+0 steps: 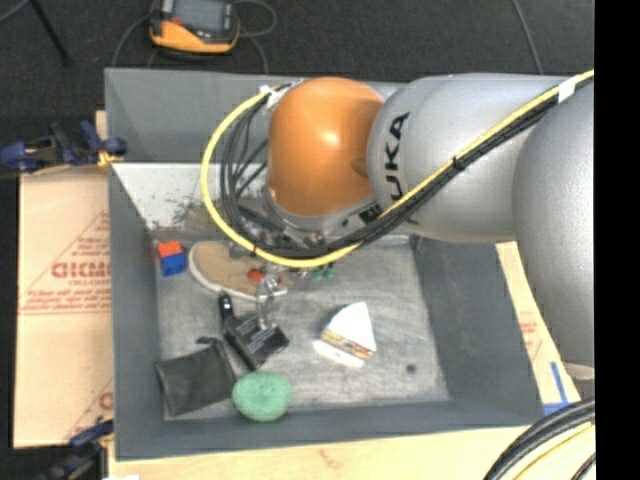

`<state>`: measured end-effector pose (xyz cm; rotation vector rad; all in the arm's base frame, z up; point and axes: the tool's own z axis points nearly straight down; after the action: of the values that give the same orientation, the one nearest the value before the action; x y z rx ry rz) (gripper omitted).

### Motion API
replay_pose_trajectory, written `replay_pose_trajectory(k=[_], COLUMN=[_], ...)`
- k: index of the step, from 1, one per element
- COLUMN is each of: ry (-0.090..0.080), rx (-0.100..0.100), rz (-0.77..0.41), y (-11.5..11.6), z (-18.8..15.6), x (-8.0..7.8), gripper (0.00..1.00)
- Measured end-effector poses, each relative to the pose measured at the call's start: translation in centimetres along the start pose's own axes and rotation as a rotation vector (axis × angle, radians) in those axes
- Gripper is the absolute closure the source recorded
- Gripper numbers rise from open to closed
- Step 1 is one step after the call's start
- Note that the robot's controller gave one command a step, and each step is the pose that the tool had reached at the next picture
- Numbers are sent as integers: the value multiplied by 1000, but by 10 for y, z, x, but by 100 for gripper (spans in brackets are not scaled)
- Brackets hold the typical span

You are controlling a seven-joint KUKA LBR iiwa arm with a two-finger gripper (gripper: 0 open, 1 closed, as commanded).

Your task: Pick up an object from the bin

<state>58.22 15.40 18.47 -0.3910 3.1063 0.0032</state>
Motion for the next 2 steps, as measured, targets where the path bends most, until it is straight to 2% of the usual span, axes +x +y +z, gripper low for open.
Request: replay_pose_trajectory(k=[1, 2], ry=[5, 5], rx=[0, 1], rz=[-9, -68], y=[-5, 6], z=[15, 63], x=[13, -3], gripper=[0, 0])
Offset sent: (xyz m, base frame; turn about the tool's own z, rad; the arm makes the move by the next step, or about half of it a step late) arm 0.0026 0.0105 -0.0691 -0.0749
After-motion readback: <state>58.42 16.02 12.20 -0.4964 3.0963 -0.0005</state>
